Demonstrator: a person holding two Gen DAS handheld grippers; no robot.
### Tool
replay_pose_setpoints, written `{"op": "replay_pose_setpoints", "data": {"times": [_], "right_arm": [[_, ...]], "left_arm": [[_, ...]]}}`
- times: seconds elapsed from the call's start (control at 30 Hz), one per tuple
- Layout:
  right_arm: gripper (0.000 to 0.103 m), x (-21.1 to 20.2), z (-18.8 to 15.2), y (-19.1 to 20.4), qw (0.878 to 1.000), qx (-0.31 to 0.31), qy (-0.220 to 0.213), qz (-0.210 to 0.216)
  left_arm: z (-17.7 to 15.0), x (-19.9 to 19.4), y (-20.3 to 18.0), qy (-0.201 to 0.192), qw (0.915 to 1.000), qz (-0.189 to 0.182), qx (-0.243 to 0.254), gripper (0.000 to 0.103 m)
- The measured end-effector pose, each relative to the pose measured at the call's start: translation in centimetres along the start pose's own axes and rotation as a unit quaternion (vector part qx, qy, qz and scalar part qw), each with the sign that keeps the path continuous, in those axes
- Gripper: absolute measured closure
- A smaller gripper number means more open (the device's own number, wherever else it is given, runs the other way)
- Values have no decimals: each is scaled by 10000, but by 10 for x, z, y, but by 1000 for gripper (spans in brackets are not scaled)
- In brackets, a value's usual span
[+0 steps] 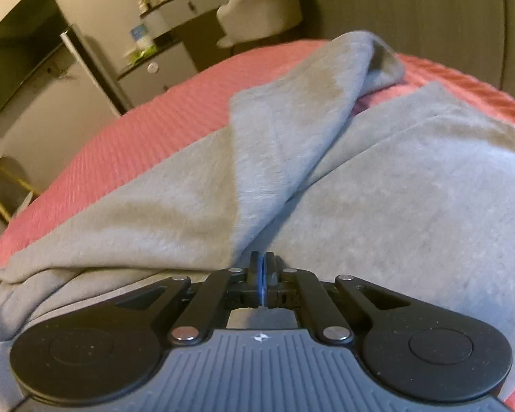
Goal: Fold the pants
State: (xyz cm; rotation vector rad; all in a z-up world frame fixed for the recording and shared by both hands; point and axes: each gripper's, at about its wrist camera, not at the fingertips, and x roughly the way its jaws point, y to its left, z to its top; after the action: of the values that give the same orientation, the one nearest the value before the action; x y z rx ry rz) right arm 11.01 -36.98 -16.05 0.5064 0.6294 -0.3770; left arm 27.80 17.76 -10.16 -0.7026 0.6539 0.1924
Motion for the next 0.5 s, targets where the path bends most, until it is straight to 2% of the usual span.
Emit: {"op": "replay_pose_setpoints", "data": {"times": [0.07,0.3,0.37,0.43,0.5], "right_arm": [[102,9,-5,-1,9999,22,-126,97],[100,18,-9,2,9984,-76,-539,137],[100,16,-8,1,9980,-66,-607,159],[99,19,-6,0,9978,-40,-638,179],[97,21,-4,-1,9976,17,-649,223]], "left_arm": [[14,14,-6,-65,9998,90,174,0],[33,79,-4,438,9979,474,-36,2],[32,90,-2,463,9974,558,-10,20],[31,100,-2,448,9966,692,84,24],[30,104,-4,338,9972,644,172,32]]}}
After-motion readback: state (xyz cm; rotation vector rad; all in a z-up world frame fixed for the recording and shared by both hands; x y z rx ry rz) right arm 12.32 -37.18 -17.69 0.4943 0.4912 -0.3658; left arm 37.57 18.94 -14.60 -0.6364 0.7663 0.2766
